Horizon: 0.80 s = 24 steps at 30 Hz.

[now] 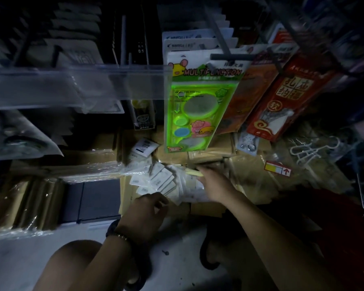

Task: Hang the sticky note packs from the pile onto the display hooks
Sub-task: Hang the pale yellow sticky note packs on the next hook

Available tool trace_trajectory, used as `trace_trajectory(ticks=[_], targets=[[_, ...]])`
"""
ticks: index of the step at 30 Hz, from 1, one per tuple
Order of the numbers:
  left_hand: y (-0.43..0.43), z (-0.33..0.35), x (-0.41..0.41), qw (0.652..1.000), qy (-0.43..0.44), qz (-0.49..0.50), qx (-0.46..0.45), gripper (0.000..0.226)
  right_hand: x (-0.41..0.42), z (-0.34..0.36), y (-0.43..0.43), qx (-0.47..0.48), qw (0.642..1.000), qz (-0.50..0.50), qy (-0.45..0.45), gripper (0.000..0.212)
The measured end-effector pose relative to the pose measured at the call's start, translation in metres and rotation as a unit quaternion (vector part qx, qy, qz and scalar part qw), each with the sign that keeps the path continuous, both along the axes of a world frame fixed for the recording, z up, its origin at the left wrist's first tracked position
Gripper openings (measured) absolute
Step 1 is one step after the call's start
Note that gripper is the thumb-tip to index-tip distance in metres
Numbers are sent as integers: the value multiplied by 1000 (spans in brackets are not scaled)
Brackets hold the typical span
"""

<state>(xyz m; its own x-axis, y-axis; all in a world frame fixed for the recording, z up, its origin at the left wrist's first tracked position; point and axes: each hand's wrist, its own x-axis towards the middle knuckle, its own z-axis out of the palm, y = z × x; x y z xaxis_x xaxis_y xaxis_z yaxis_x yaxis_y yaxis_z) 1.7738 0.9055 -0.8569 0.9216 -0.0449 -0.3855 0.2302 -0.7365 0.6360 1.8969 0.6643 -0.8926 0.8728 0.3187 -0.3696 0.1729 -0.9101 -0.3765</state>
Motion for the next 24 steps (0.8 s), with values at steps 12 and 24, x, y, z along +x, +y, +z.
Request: trace_trajectory(ticks=[12, 24], targets=[[-16, 33, -11, 816, 178, 311, -454, 46, -112, 80, 23, 480, 818, -268, 172, 28], [-22, 125, -70, 784, -33, 259, -564, 38, -150, 173, 32, 473, 854, -218, 1, 40]])
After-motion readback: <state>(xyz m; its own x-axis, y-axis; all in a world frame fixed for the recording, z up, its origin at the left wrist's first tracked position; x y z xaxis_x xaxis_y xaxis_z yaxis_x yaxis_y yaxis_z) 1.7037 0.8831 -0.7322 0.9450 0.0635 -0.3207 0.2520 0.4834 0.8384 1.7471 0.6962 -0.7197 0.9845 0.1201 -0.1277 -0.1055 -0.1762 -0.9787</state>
